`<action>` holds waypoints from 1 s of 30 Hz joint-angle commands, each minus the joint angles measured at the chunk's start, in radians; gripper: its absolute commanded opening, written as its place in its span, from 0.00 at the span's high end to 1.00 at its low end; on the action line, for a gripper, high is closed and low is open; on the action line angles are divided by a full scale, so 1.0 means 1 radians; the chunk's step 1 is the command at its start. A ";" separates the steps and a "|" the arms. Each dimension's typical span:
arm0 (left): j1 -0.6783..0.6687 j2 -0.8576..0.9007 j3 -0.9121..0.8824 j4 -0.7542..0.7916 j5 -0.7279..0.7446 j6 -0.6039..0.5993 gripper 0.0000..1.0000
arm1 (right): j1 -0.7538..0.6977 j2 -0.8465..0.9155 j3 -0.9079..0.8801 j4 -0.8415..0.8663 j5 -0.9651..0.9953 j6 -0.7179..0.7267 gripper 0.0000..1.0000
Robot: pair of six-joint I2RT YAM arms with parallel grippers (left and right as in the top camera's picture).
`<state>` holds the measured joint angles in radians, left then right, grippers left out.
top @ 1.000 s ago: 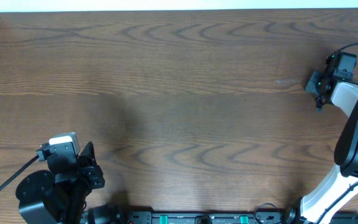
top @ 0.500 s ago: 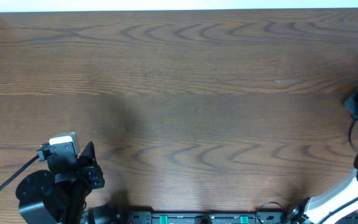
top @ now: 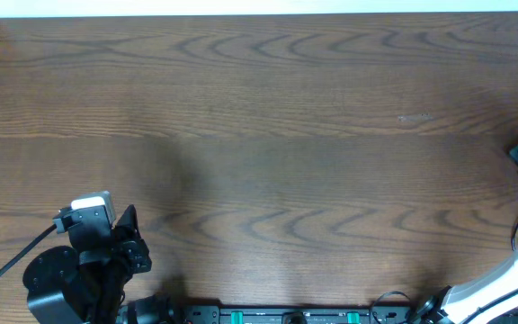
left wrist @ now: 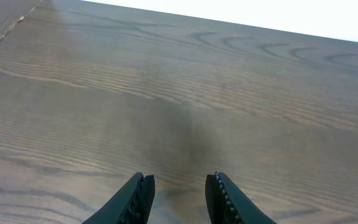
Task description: Untangle cables
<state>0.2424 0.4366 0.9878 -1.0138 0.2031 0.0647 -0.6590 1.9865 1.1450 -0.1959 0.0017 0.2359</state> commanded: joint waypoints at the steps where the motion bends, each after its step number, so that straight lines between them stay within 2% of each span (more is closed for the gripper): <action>1: 0.005 -0.003 -0.003 0.001 -0.006 0.014 0.67 | 0.023 0.063 -0.056 0.000 -0.312 -0.006 0.17; 3: 0.005 -0.003 -0.003 0.001 -0.006 0.014 0.67 | 0.042 0.063 -0.056 0.031 -0.414 -0.006 0.04; 4: 0.005 -0.003 -0.003 0.001 -0.006 0.014 0.67 | 0.059 0.062 -0.056 0.051 -0.468 -0.006 0.01; 7: 0.005 -0.003 -0.003 0.002 -0.006 0.014 0.67 | 0.117 0.055 -0.054 0.085 -0.537 -0.005 0.01; 11: 0.005 -0.003 -0.003 0.001 -0.006 0.014 0.67 | 0.225 0.025 -0.053 0.090 -0.527 -0.006 0.01; 16: 0.005 -0.003 -0.003 0.001 -0.006 0.014 0.67 | 0.349 -0.068 -0.053 0.011 -0.462 -0.005 0.01; 19: 0.005 -0.003 -0.003 0.001 -0.006 0.014 0.65 | 0.402 -0.172 -0.053 -0.092 -0.331 -0.016 0.01; 22: 0.005 -0.003 -0.003 0.000 -0.006 0.014 0.51 | 0.435 -0.318 -0.053 -0.203 -0.300 -0.068 0.01; 24: 0.005 -0.003 -0.003 0.000 -0.006 0.014 0.46 | 0.452 -0.435 -0.053 -0.275 -0.301 -0.080 0.01; 30: 0.005 -0.003 -0.003 0.000 -0.006 0.013 0.43 | 0.472 -0.803 -0.054 -0.426 -0.308 -0.132 0.01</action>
<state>0.2424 0.4366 0.9878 -1.0142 0.2031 0.0761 -0.1951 1.3296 1.0874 -0.5816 -0.3191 0.1635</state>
